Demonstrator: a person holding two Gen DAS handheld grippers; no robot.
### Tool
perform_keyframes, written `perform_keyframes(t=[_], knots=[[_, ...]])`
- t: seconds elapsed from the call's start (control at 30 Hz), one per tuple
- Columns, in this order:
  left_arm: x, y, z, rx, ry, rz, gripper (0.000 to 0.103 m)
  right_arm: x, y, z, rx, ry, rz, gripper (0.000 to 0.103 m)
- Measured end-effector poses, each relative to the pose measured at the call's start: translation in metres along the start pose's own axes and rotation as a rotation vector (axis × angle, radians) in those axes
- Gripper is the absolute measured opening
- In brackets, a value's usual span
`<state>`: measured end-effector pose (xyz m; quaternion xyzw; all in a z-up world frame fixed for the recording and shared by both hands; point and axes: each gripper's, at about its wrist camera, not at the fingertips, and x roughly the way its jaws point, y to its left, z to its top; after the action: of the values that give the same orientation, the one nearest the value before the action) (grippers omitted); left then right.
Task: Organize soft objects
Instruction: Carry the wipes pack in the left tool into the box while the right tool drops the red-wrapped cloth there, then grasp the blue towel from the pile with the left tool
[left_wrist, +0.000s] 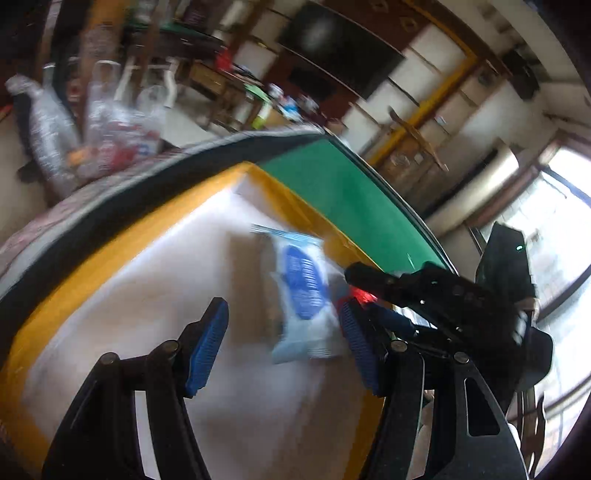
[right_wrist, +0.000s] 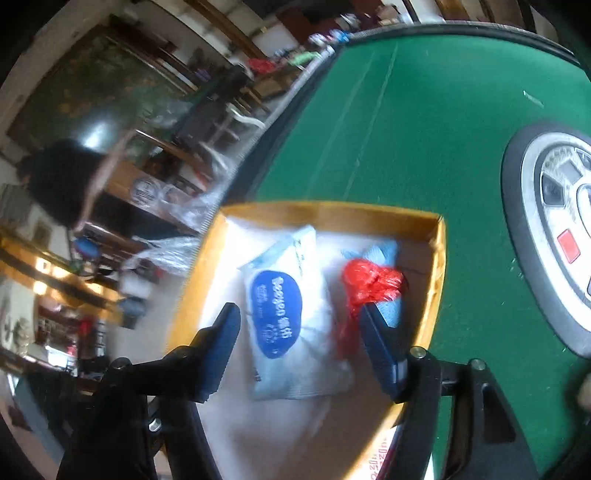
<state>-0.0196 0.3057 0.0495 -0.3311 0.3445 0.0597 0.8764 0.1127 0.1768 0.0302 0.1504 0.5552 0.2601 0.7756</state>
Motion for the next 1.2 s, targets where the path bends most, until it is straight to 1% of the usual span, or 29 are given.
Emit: perform_keyframes(t=[0.03,0.07,0.1,0.13,0.17,0.23,0.33,0.43,0.53,0.6,0.63,0.7,0.77,0.8,0.87,0.93,1.03,1.07,1.13,1.17,1.2], knots=[[-0.007,0.007,0.000,-0.016,-0.040,0.045,0.064,0.002,0.004,-0.001,-0.013,-0.003,-0.027,0.062],[-0.010,0.010,0.000,-0.022,-0.065,0.081,0.071,0.002,0.010,-0.002,-0.034,-0.010,-0.077,0.062],[-0.011,0.013,0.001,-0.033,-0.077,0.103,0.073,0.003,0.013,-0.003,-0.048,-0.015,-0.113,0.062],[-0.010,0.018,0.001,-0.057,-0.073,0.109,0.073,0.002,0.016,-0.005,-0.060,-0.020,-0.148,0.062],[-0.007,0.020,0.001,-0.064,-0.056,0.109,0.073,0.001,0.019,-0.007,-0.071,-0.019,-0.168,0.062],[0.005,0.022,0.000,-0.069,0.007,0.106,0.073,0.003,0.025,-0.010,-0.109,-0.014,-0.254,0.062],[0.011,0.017,-0.004,-0.066,0.032,0.100,0.073,0.006,0.030,-0.018,-0.160,-0.020,-0.364,0.062],[0.011,0.010,-0.011,-0.043,0.047,0.080,0.073,0.002,0.025,-0.024,-0.173,-0.020,-0.403,0.062],[0.013,0.006,-0.017,-0.047,0.062,0.029,0.073,-0.005,0.014,-0.026,-0.150,-0.028,-0.406,0.062],[0.011,0.003,-0.018,-0.051,0.065,0.012,0.073,-0.011,0.006,-0.027,-0.139,-0.034,-0.407,0.062],[0.008,0.001,-0.017,-0.047,0.059,0.001,0.073,-0.015,0.004,-0.027,-0.137,-0.044,-0.393,0.062],[-0.007,-0.010,-0.016,-0.014,0.015,-0.012,0.073,-0.029,0.000,-0.031,-0.136,-0.090,-0.323,0.062],[-0.027,-0.021,-0.017,0.031,-0.045,-0.006,0.073,-0.047,-0.004,-0.036,-0.128,-0.142,-0.272,0.062],[-0.037,-0.028,-0.018,0.058,-0.080,0.005,0.073,-0.058,-0.007,-0.039,-0.125,-0.177,-0.254,0.062],[-0.054,-0.039,-0.019,0.104,-0.133,0.035,0.073,-0.083,-0.011,-0.044,-0.128,-0.254,-0.246,0.062],[-0.067,-0.052,-0.023,0.143,-0.179,0.067,0.073,-0.105,-0.014,-0.053,-0.140,-0.327,-0.254,0.062],[-0.082,-0.075,-0.032,0.206,-0.224,0.062,0.073,-0.141,-0.015,-0.069,-0.176,-0.456,-0.304,0.063],[-0.083,-0.081,-0.034,0.221,-0.226,0.056,0.073,-0.154,-0.017,-0.075,-0.187,-0.500,-0.324,0.064],[-0.085,-0.095,-0.042,0.260,-0.212,0.023,0.073,-0.179,-0.023,-0.089,-0.198,-0.593,-0.364,0.074],[-0.084,-0.101,-0.045,0.272,-0.205,0.013,0.073,-0.192,-0.028,-0.097,-0.197,-0.643,-0.383,0.075],[-0.083,-0.107,-0.049,0.285,-0.198,0.001,0.073,-0.201,-0.034,-0.098,-0.198,-0.675,-0.398,0.078]])
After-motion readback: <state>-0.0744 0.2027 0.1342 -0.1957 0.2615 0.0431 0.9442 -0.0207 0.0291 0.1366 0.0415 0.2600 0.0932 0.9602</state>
